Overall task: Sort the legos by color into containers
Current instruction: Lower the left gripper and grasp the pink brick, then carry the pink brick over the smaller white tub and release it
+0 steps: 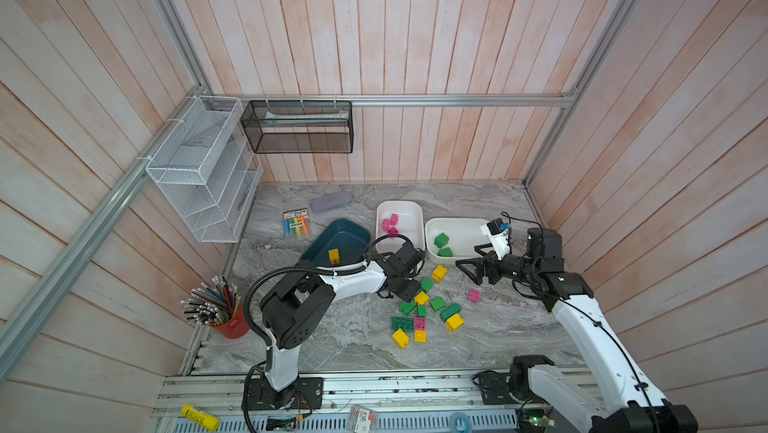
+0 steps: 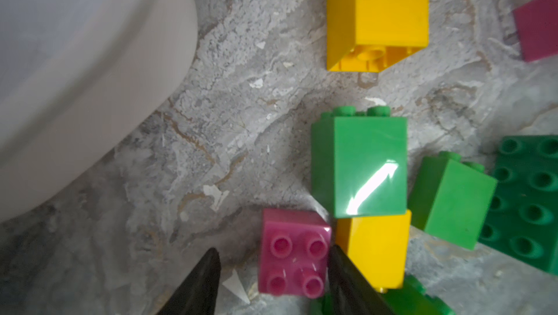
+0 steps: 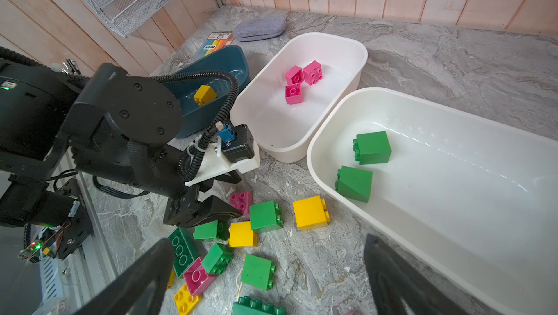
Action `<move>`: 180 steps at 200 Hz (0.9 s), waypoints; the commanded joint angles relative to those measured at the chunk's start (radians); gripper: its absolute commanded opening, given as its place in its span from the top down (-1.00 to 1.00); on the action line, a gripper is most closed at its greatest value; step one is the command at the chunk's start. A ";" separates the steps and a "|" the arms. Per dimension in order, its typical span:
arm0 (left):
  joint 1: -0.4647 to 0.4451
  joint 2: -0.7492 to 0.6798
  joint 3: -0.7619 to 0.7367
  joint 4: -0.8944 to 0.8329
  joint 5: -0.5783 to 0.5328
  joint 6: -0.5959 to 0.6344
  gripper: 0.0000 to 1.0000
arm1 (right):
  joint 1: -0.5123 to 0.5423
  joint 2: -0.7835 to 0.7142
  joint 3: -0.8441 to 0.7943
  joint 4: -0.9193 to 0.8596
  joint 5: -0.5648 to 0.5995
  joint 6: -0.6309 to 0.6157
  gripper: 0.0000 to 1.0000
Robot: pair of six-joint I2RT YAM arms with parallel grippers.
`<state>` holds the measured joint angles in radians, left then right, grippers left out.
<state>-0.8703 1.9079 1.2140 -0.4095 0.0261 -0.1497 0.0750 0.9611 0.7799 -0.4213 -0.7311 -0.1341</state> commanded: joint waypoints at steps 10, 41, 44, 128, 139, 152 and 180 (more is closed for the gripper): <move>0.005 0.034 0.027 0.038 -0.036 -0.004 -0.17 | -0.004 -0.005 -0.010 -0.027 -0.002 -0.006 -0.96; 0.003 0.068 0.045 0.035 -0.012 -0.004 -0.16 | -0.004 -0.006 -0.008 -0.030 0.001 -0.007 -0.96; 0.001 0.070 0.045 0.033 -0.013 -0.003 -0.14 | -0.004 -0.006 -0.007 -0.032 0.002 -0.008 -0.96; 0.002 -0.011 0.072 -0.091 -0.020 -0.012 0.31 | -0.004 -0.006 -0.002 -0.038 0.004 -0.007 -0.96; 0.002 -0.035 0.085 -0.121 -0.021 -0.022 0.31 | -0.004 -0.006 -0.002 -0.038 0.004 -0.007 -0.96; 0.002 -0.059 0.113 -0.167 -0.030 -0.033 0.31 | -0.005 -0.006 -0.001 -0.036 0.004 -0.004 -0.96; 0.008 -0.075 0.228 -0.267 -0.047 -0.027 0.30 | -0.004 -0.001 0.002 -0.025 0.005 -0.001 -0.96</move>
<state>-0.8692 1.8832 1.3415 -0.5781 0.0021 -0.1692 0.0750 0.9607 0.7799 -0.4294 -0.7307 -0.1341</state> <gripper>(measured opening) 0.355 0.981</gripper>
